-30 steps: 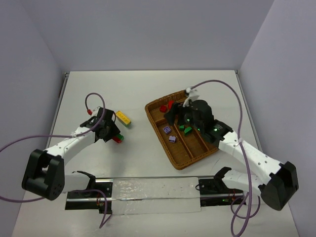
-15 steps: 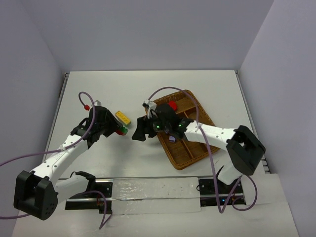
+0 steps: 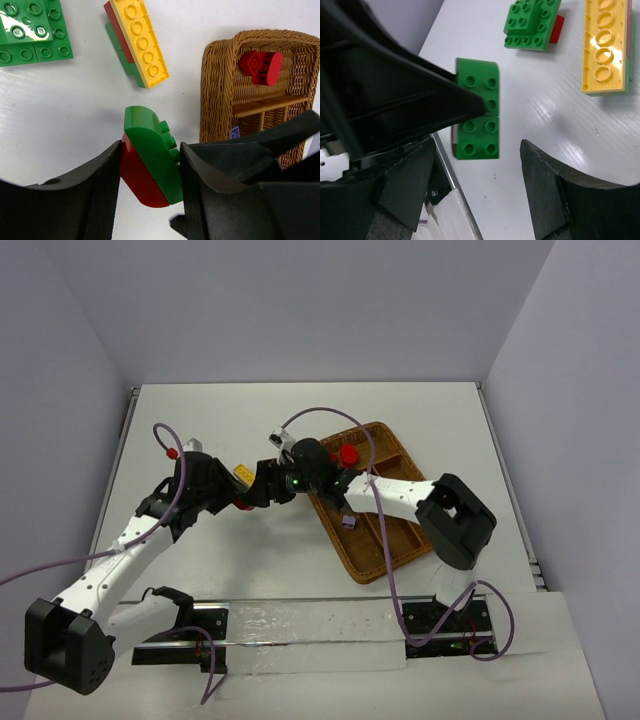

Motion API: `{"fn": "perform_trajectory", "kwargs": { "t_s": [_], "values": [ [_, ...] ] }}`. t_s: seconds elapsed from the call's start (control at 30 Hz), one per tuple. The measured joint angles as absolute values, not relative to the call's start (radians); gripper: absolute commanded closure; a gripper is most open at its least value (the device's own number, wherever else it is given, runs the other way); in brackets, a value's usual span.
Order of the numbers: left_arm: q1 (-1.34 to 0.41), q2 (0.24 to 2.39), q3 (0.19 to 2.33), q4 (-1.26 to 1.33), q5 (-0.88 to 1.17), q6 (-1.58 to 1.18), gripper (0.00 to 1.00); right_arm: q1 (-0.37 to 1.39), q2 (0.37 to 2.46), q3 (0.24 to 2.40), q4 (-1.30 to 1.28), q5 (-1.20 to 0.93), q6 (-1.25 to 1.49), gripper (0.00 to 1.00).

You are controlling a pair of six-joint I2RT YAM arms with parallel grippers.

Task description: Sort the legos into containers by color

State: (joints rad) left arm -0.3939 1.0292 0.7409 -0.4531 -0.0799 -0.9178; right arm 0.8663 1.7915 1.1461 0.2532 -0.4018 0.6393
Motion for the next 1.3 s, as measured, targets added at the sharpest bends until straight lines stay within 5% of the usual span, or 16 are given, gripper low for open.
{"fn": "perform_trajectory", "kwargs": {
  "t_s": [0.3,0.4,0.5,0.53,0.6,0.73,1.3],
  "values": [
    [-0.394,1.004,0.742,-0.467,-0.078,-0.915,0.87,0.868,1.843,1.147,0.3,-0.433,0.68,0.39],
    [-0.394,0.994,0.742,-0.467,-0.077,-0.915,0.84,0.868,1.843,1.147,0.329,-0.455,0.69,0.64],
    [-0.393,0.991,0.743,-0.468,-0.079,-0.914,0.64,0.867,1.845,1.146,0.35,-0.469,0.705,0.97],
    [-0.393,0.991,0.745,-0.468,-0.08,-0.914,0.55,0.866,1.846,1.146,0.357,-0.474,0.708,1.0],
    [-0.393,0.991,0.75,-0.476,-0.082,-0.913,0.18,0.866,1.847,1.143,0.366,-0.475,0.713,1.0],
    [-0.394,0.996,0.777,-0.507,-0.085,-0.913,0.01,0.868,1.844,1.13,0.385,-0.473,0.712,1.0],
    [-0.393,1.043,0.979,-0.633,-0.119,-0.896,0.15,0.875,1.528,1.012,-0.018,0.014,0.389,1.0]
  ]
}}
